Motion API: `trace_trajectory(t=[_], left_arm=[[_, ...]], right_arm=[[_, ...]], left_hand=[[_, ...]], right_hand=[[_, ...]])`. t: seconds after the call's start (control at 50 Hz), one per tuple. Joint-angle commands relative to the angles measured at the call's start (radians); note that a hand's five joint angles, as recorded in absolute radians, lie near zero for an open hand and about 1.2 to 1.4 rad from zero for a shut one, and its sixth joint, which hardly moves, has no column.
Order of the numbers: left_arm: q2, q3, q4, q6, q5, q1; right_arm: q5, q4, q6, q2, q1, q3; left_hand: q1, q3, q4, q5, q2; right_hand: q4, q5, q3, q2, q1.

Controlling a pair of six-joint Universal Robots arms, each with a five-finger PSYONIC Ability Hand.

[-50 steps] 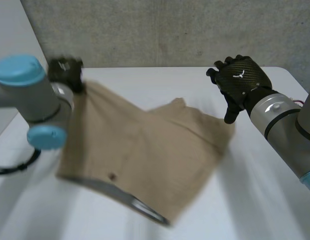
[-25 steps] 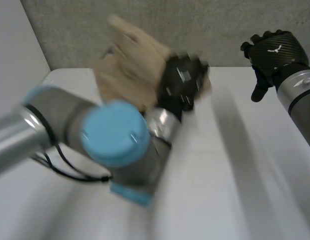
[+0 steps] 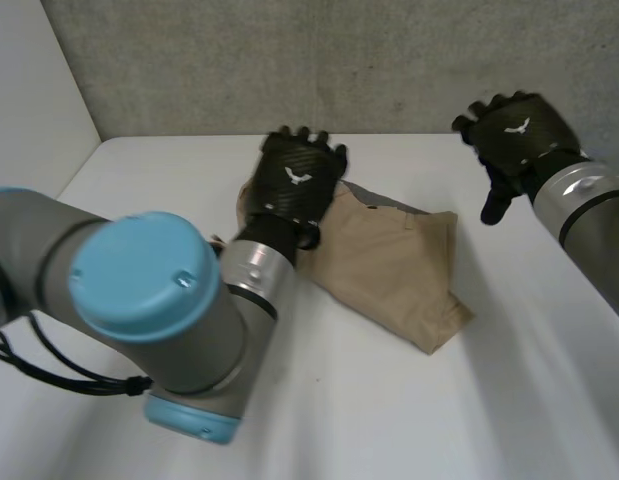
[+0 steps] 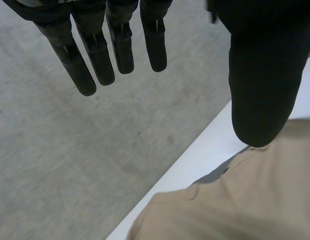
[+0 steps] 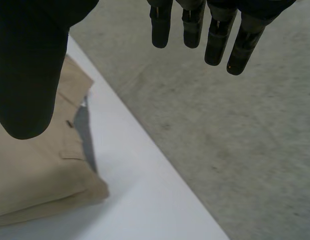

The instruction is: Fold the shorts.

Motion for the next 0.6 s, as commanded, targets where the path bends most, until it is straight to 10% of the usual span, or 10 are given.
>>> trace_trajectory(t=[0.02,0.2,0.6], left_arm=[[0.028,-0.074,-0.001,-0.006,0.0,0.054],[0.012,-0.08,-0.015,-0.153,-0.02,0.033],[-0.14,0.029,-0.11,-0.227,-0.039,0.005]], right_arm=[[-0.085,-0.052,-0.101,0.141,0.0,-0.047],[-0.144,-0.189,-0.467,0.366,-0.014,-0.163],[-0.407,-0.198,-0.481,0.687,-0.123,-0.405]], left_hand=[[-0.021,-0.004,0.01,0.018,0.002],[-0.012,0.005,0.019,0.027,0.011],[-0.015,0.002,0.016,0.024,0.008]], right_hand=[[-0.058,-0.064,-0.034,-0.029,-0.005],[-0.058,-0.064,-0.034,-0.029,-0.005],[0.058,0.052,0.082,0.087,0.111]])
